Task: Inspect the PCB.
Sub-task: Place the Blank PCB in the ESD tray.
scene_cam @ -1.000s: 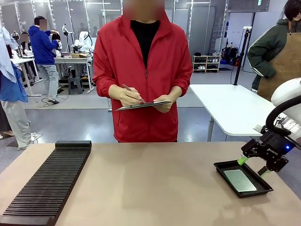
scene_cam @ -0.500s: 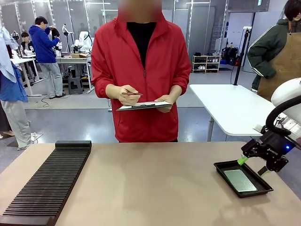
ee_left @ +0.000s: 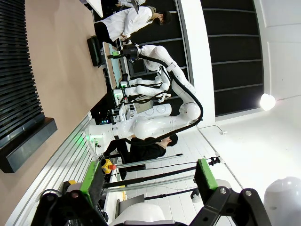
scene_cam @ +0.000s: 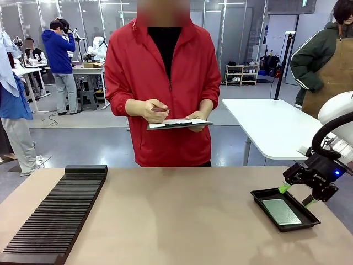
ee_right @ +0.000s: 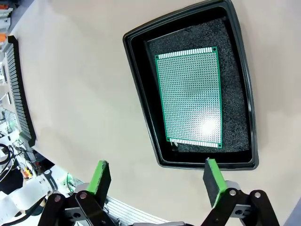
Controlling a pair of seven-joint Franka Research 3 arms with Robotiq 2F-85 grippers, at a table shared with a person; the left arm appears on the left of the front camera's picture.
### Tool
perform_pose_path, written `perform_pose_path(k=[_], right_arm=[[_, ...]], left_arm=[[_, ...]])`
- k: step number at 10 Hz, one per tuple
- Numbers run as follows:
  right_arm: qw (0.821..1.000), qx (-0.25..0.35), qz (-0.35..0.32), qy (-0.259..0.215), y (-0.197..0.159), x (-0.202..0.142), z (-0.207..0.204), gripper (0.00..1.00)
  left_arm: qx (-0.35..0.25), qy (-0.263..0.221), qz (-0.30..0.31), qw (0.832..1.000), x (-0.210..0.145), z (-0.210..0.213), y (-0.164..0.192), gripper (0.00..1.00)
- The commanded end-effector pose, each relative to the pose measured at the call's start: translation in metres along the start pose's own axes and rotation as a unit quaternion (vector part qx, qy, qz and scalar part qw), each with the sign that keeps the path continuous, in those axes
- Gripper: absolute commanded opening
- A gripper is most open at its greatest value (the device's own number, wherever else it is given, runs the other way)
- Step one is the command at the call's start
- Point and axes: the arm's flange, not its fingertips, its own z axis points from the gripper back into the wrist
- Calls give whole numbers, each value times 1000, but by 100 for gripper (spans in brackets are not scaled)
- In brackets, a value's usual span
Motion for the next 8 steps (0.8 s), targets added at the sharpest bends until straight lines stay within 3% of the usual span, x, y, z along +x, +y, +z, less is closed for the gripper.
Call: perform_pose_path(k=[1, 5, 8], right_arm=[[1000, 18, 1, 8, 4, -8, 13, 100], [990, 139, -2, 19, -4, -65, 93, 100], [966, 256, -2, 31, -33, -121, 132, 100]], left_arm=[[4, 2, 3, 1000, -1, 2, -3, 100], [4, 2, 3, 1000, -1, 2, -3, 100], [4, 2, 3, 1000, -1, 2, -3, 100]])
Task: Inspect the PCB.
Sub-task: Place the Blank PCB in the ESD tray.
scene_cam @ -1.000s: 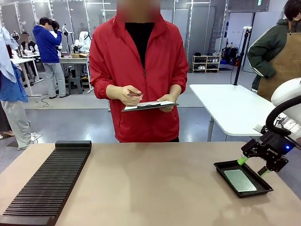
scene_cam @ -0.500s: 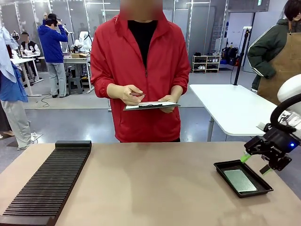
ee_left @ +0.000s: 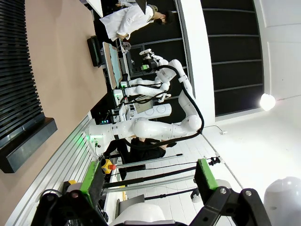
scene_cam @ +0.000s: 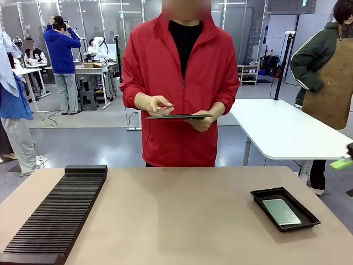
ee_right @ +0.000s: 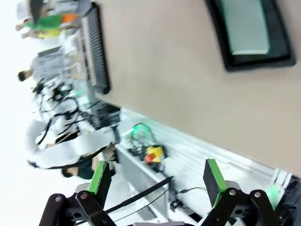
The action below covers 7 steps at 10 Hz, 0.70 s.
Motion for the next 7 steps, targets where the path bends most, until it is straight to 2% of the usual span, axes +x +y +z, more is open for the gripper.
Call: perform_pose_path(k=[1, 3, 7], right_arm=[[996, 91, 20, 3, -20, -29, 17, 100], [987, 159, 23, -11, -47, -68, 29, 100], [978, 202, 41, -13, -77, -89, 33, 100]], left_arm=[[4, 2, 3, 1000, -1, 2, -3, 100], [4, 2, 3, 1000, -1, 2, -3, 100], [4, 2, 3, 1000, -1, 2, -3, 100]])
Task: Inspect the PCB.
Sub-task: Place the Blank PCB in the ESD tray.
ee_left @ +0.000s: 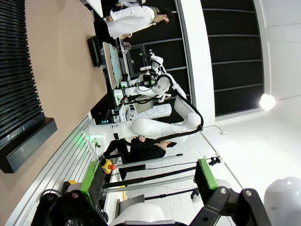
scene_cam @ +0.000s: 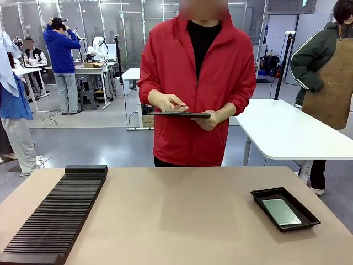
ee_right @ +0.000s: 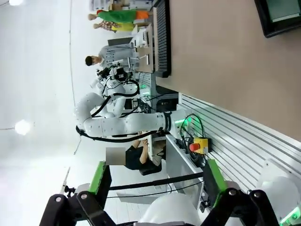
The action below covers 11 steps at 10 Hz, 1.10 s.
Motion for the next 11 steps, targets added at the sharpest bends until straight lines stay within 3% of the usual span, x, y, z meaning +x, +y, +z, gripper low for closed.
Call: perform_pose_path(k=[1, 3, 4, 11], right_arm=[[1000, 19, 18, 4, -6, 0, 6, 100], [998, 56, 19, 6, -14, 12, 5, 100], [1000, 18, 8, 1, -6, 1, 1, 100], [1000, 18, 8, 1, -6, 1, 1, 100]], left_arm=[[4, 2, 3, 1000, -1, 2, -3, 100], [4, 2, 3, 1000, -1, 2, -3, 100], [4, 2, 3, 1000, -1, 2, -3, 100], [4, 2, 3, 1000, -1, 2, -3, 100]])
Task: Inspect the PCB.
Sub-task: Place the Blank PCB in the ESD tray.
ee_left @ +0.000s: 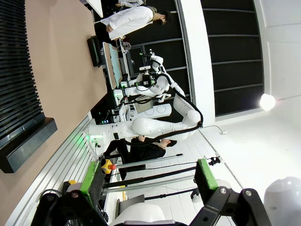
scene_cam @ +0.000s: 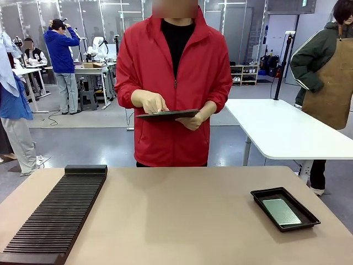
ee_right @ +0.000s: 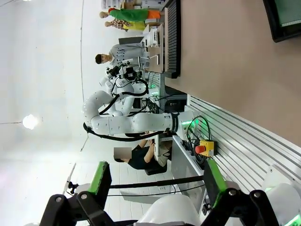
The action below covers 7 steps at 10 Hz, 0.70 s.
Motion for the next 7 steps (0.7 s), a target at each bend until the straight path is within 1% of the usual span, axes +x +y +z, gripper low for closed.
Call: perform_pose_path(k=[1, 7], right_arm=[[1000, -10, -1, 1, 2, -2, 0, 100], [1000, -10, -1, 1, 2, -2, 0, 100]], left_arm=[[4, 2, 3, 1000, -1, 2, -3, 100], [4, 2, 3, 1000, -1, 2, -3, 100]])
